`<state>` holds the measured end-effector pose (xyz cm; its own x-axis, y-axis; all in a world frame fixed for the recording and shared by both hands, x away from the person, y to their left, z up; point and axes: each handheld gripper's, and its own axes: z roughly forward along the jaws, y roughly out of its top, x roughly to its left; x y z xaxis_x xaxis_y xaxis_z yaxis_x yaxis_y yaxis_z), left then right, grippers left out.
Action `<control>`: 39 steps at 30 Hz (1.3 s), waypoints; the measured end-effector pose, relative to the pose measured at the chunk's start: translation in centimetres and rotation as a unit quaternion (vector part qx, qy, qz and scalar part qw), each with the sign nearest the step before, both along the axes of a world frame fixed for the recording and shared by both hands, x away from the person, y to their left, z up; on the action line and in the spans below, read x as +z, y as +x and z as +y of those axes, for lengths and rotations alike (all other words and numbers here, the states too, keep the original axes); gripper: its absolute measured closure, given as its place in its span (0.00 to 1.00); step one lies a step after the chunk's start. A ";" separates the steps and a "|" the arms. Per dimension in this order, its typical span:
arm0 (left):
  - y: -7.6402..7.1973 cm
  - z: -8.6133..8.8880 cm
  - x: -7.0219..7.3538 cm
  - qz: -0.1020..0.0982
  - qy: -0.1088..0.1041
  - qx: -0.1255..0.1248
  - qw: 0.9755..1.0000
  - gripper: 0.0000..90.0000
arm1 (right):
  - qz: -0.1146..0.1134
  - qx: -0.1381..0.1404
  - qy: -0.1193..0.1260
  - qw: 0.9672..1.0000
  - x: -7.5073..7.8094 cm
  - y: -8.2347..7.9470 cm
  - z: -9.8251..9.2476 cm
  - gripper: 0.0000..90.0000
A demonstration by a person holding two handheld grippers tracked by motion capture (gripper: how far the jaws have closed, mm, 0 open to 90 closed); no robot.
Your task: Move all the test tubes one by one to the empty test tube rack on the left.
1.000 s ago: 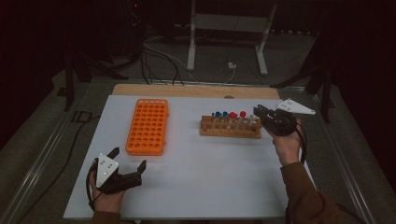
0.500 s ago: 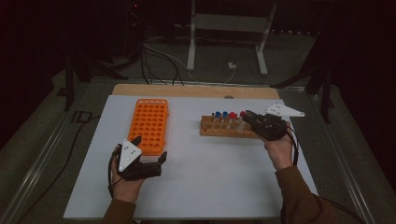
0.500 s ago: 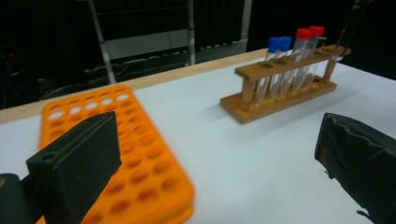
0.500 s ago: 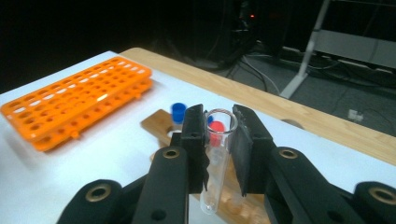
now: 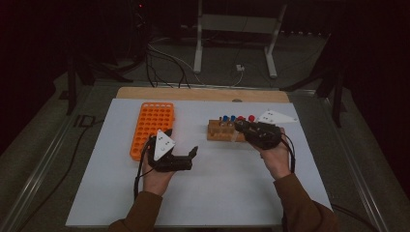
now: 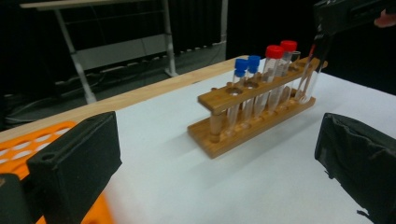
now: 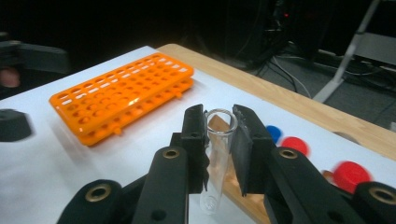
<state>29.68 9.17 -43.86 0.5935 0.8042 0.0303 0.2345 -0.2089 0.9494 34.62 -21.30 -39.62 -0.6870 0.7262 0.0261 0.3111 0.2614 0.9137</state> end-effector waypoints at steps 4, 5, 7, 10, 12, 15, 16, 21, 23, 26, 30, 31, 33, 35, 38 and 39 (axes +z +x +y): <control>0.8 -1.4 -0.3 0.002 0.003 -0.009 1.000 0.01 | 0.003 0.012 -0.001 1.000 -0.2 -0.1 1.1 0.85; 0.9 -1.7 -0.4 0.004 0.004 -0.011 1.000 0.01 | 0.004 0.018 0.000 1.000 -0.3 -0.1 1.6 0.85; 1.1 -2.4 -0.5 0.007 0.005 -0.017 1.000 0.04 | 0.006 0.024 0.001 1.000 -0.4 -0.2 2.2 0.85; 1.4 -3.4 -0.6 0.018 0.005 -0.029 0.999 0.07 | 0.006 0.031 0.001 0.999 -0.4 -0.3 2.7 0.85; 1.6 -4.2 -0.5 0.015 0.015 -0.036 0.999 0.10 | 0.007 0.040 0.001 0.999 -0.5 -0.4 3.4 0.85; 1.8 -5.2 -0.5 0.016 0.011 -0.043 0.999 0.19 | 0.009 0.047 0.003 0.999 -0.5 -0.6 3.9 0.85; 1.8 -5.4 -0.5 0.018 0.011 -0.045 0.999 0.19 | 0.009 0.047 0.003 0.999 -0.5 -0.6 3.9 0.85; 2.1 -6.0 -0.5 0.022 0.010 -0.070 0.997 0.48 | 0.015 0.058 0.010 0.998 -0.6 -0.7 4.6 0.85; 2.1 -6.2 -0.5 0.021 0.011 -0.076 0.997 0.56 | 0.016 0.061 0.009 0.998 -0.7 -0.7 4.8 0.85; 2.2 -6.3 -0.4 0.020 0.008 -0.081 0.996 0.65 | 0.019 0.064 0.011 0.998 -0.8 -0.7 5.0 0.85; 2.2 -6.3 -0.3 0.023 0.005 -0.086 0.996 0.71 | 0.020 0.067 0.012 0.997 -0.9 -0.8 5.1 0.85; 2.3 -6.3 -0.3 0.023 0.004 -0.086 0.996 0.74 | 0.021 0.068 0.011 0.997 -0.9 -0.8 5.2 0.85; 2.3 -6.2 -0.3 0.025 0.005 -0.089 0.996 0.81 | 0.021 0.070 0.010 0.997 -0.9 -0.8 5.3 0.85; 2.3 -6.3 -0.3 0.022 0.008 -0.091 0.996 0.83 | 0.021 0.069 0.010 0.997 -0.9 -0.8 5.3 0.85; 2.3 -6.3 -0.3 0.022 0.018 -0.090 0.996 0.84 | 0.025 0.069 0.017 0.997 -1.0 -0.7 5.2 0.79; 2.4 -6.3 -0.4 0.024 0.017 -0.088 0.996 0.84 | 0.027 0.072 0.023 0.997 -0.9 -0.7 5.1 0.74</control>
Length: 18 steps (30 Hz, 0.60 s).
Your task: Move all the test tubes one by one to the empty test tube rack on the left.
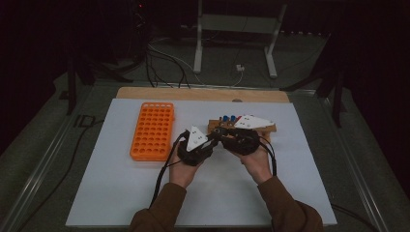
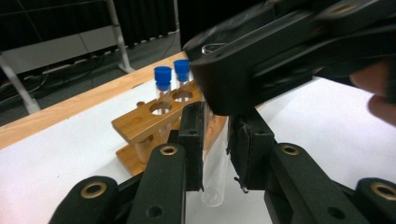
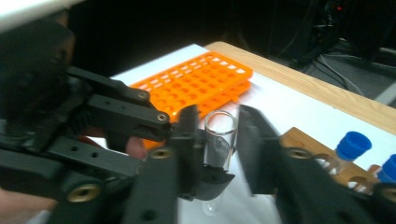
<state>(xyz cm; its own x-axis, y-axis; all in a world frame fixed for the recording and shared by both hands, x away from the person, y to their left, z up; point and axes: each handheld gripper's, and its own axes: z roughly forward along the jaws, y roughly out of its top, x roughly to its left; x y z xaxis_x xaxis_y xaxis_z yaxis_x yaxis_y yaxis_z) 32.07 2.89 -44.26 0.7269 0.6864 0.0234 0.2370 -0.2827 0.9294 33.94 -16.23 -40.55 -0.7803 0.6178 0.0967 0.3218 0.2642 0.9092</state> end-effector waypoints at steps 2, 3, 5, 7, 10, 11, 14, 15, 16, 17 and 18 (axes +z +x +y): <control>0.1 0.1 0.0 0.001 0.003 0.002 1.000 0.84 | -0.001 -0.002 0.003 1.000 0.1 0.0 -0.1 0.68; 0.2 0.2 -0.1 0.001 0.003 0.005 1.000 0.84 | -0.004 -0.004 0.005 1.000 0.1 0.0 -0.2 0.62; 0.3 0.6 -0.1 0.003 0.001 0.011 1.000 0.84 | -0.007 -0.012 0.009 1.000 0.4 0.0 -0.7 0.44; 0.3 0.7 -0.1 0.003 0.001 0.012 1.000 0.84 | -0.013 -0.022 0.005 1.000 0.4 -0.1 -1.0 0.34; 0.4 1.0 0.0 0.003 0.001 0.016 1.000 0.84 | -0.016 -0.039 0.008 0.999 0.5 -0.2 -1.6 0.21; 0.4 1.1 0.0 0.003 0.000 0.017 1.000 0.84 | -0.020 -0.045 0.011 0.999 0.5 -0.3 -1.9 0.17; 0.5 1.6 0.0 0.004 0.000 0.020 1.000 0.84 | -0.025 -0.054 0.015 0.998 0.5 -0.4 -2.5 0.12; 0.5 1.7 0.0 0.005 -0.001 0.022 1.000 0.84 | -0.026 -0.066 0.016 0.997 0.4 -0.5 -3.1 0.04; 0.5 1.9 0.0 0.005 -0.002 0.024 1.000 0.84 | -0.027 -0.072 0.013 0.997 0.3 -0.6 -3.3 0.03; 0.6 2.1 0.1 0.005 -0.004 0.027 1.000 0.84 | -0.027 -0.072 0.013 0.997 0.3 -0.6 -3.3 0.03; 0.6 2.3 0.1 0.005 -0.007 0.029 1.000 0.84 | -0.026 -0.077 0.010 0.997 0.3 -0.6 -3.6 0.02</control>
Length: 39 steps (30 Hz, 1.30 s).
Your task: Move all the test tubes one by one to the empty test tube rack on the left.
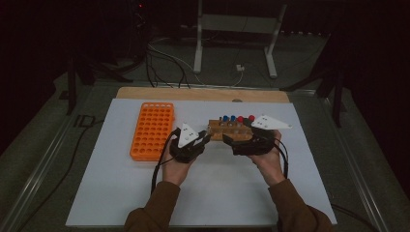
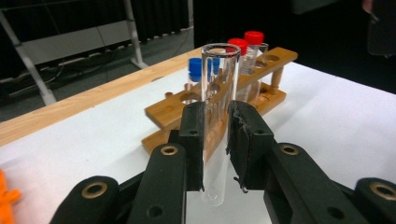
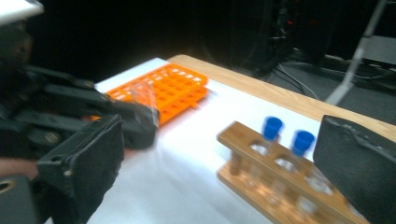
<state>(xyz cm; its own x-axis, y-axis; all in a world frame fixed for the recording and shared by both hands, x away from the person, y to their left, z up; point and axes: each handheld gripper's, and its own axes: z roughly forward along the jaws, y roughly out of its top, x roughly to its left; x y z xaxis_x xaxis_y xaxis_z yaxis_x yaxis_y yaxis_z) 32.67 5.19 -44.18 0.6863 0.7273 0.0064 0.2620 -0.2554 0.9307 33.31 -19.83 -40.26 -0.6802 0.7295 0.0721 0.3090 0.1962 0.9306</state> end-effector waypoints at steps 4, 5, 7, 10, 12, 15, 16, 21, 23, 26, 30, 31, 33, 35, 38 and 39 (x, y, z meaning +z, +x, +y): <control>0.1 0.9 0.1 0.000 -0.004 0.005 1.000 0.84 | 0.000 -0.010 0.000 1.000 -0.3 -0.2 -1.0 0.01; 0.2 1.1 0.2 0.000 -0.004 0.007 1.000 0.84 | 0.000 -0.012 0.001 1.000 -0.4 -0.3 -1.2 0.00; 0.2 1.5 0.2 -0.001 -0.006 0.010 1.000 0.84 | 0.000 -0.016 0.002 1.000 -0.6 -0.4 -1.5 0.00; 0.3 2.3 0.3 -0.001 -0.009 0.016 1.000 0.84 | -0.004 -0.020 -0.001 1.000 -0.8 -0.8 -1.8 0.00; 0.4 2.9 0.4 -0.002 -0.010 0.023 1.000 0.84 | -0.006 -0.022 -0.003 1.000 -1.0 -1.0 -2.0 0.00; 0.6 3.8 0.5 -0.002 -0.017 0.030 0.999 0.84 | -0.009 -0.025 -0.006 1.000 -1.1 -1.4 -2.3 0.00; 0.6 4.1 0.5 -0.002 -0.018 0.032 0.999 0.84 | -0.010 -0.026 -0.006 1.000 -1.2 -1.5 -2.4 0.00; 0.6 5.4 0.5 -0.003 -0.021 0.040 0.999 0.84 | -0.008 -0.030 -0.007 0.999 -1.6 -1.9 -2.9 0.00; 0.5 5.9 0.5 -0.003 -0.021 0.045 0.999 0.84 | -0.008 -0.031 -0.005 0.999 -1.8 -2.1 -3.0 0.00; 0.4 6.8 0.2 0.000 -0.021 0.053 0.998 0.84 | -0.005 -0.032 -0.005 0.999 -2.1 -2.2 -3.3 0.00; 0.1 8.1 -0.4 0.004 -0.018 0.066 0.998 0.84 | -0.005 -0.035 -0.007 0.999 -2.3 -2.4 -3.5 0.00; 0.0 8.4 -0.5 0.006 -0.017 0.069 0.997 0.84 | -0.005 -0.035 -0.007 0.999 -2.3 -2.5 -3.6 0.00; -0.2 9.0 -0.8 0.008 -0.017 0.075 0.997 0.84 | -0.005 -0.036 -0.007 0.999 -2.4 -2.5 -3.7 0.00; -0.4 9.6 -1.0 0.011 -0.016 0.080 0.997 0.84 | -0.004 -0.037 -0.006 0.999 -2.4 -2.6 -3.8 0.00; -0.7 10.1 -1.3 0.013 -0.014 0.085 0.996 0.84 | -0.003 -0.037 -0.006 0.999 -2.5 -2.6 -3.8 0.00; -0.8 10.3 -1.4 0.013 -0.014 0.086 0.996 0.84 | -0.003 -0.037 -0.006 0.999 -2.6 -2.6 -3.8 0.00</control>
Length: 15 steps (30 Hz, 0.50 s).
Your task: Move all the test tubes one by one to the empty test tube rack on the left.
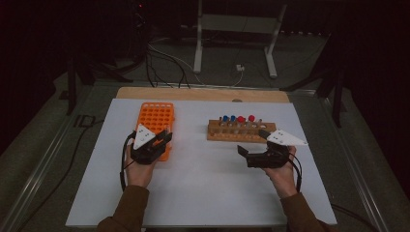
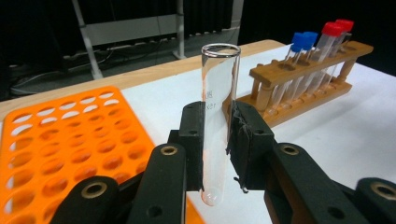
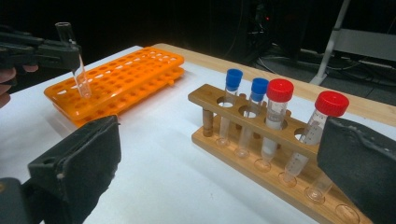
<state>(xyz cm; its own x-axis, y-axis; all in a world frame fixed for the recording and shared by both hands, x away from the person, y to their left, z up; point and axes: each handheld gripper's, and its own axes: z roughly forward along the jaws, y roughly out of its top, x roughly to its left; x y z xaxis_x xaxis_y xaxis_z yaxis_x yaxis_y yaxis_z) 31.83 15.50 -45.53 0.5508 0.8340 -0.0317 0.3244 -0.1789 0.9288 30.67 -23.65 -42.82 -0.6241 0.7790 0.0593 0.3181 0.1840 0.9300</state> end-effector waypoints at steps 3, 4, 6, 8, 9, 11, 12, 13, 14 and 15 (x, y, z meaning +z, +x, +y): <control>-0.4 0.4 -0.2 0.000 -0.001 0.003 1.000 0.84 | -0.001 0.001 0.001 1.000 -0.1 0.0 0.0 0.00; -0.5 0.5 -0.3 0.000 0.001 0.004 1.000 0.84 | 0.000 0.001 0.001 1.000 -0.1 0.0 0.0 0.00; -0.7 0.7 -0.6 0.003 0.004 0.006 1.000 0.84 | 0.000 0.001 0.001 1.000 -0.2 -0.1 0.1 0.00; -0.9 1.0 -0.9 0.005 0.007 0.008 1.000 0.84 | 0.000 0.001 0.001 1.000 -0.2 -0.1 0.1 0.00; -1.0 1.1 -1.1 0.006 0.006 0.010 1.000 0.84 | -0.002 0.001 0.001 1.000 -0.2 -0.1 0.1 0.00; -1.1 1.3 -1.4 0.010 0.007 0.013 1.000 0.84 | -0.002 0.002 0.001 1.000 -0.2 -0.1 0.1 0.00; -1.1 1.4 -1.6 0.011 0.007 0.015 1.000 0.84 | -0.001 0.001 0.000 1.000 -0.2 -0.1 0.1 0.00; -1.2 1.6 -1.7 0.012 0.006 0.017 1.000 0.84 | -0.001 0.002 0.001 1.000 -0.2 -0.1 0.1 0.00; -1.2 1.7 -1.8 0.013 0.004 0.018 1.000 0.84 | 0.000 0.002 0.001 1.000 -0.2 -0.1 0.2 0.00; -1.2 1.8 -1.9 0.016 0.007 0.019 1.000 0.84 | 0.000 0.002 0.000 1.000 -0.2 -0.1 0.2 0.00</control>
